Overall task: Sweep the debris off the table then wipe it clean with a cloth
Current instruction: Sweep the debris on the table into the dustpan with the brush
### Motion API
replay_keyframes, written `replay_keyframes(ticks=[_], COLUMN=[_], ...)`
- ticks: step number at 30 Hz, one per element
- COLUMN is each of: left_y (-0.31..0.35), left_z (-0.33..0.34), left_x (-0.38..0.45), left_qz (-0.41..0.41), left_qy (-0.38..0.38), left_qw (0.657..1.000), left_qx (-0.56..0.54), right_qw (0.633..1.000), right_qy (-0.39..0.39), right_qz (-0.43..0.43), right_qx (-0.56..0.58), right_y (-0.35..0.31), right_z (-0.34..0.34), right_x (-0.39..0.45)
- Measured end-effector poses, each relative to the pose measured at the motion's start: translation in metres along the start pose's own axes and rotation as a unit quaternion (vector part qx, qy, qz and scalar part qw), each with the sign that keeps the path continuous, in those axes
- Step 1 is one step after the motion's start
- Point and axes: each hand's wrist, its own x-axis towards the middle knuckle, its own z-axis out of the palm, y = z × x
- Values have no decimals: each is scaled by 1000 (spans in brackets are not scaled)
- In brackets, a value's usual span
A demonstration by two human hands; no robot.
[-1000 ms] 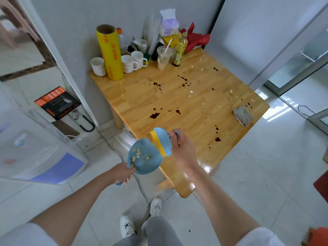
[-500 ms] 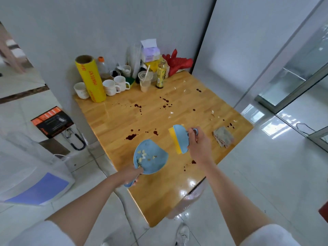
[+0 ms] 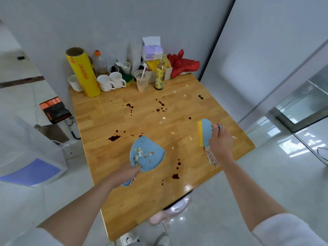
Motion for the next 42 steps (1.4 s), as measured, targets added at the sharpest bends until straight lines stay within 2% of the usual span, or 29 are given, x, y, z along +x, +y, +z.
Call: replay_keyframes(ticks=[7, 15, 19, 23, 26, 32, 37, 42], left_y=[20, 20, 21, 26, 28, 22, 10, -6], left_z=[3, 16, 37, 56, 61, 57, 39, 23], left_x=[22, 38, 40, 44, 47, 56, 56, 51], left_qz=[8, -27, -76, -131, -137, -118, -113, -95], left_qy=[-5, 61, 104, 130, 142, 135, 115, 113], left_qw=[1000, 997, 989, 978, 974, 976, 981, 981], left_qx=[2, -44, -74, -95, -112, -123, -108, -125], right_qw=[999, 991, 978, 965, 959, 934, 946, 940], right_qy=[-9, -125, -197, -234, -256, -316, -279, -261], right_qz=[0, -19, -43, -63, -67, -136, -149, -172], right_qx=[-31, -53, -59, -96, -102, -91, -74, -135], right_y=[21, 62, 81, 89, 86, 54, 28, 15], right_z=[3, 35, 62, 83, 100, 144, 143, 171], right_x=[22, 77, 112, 141, 144, 107, 124, 173])
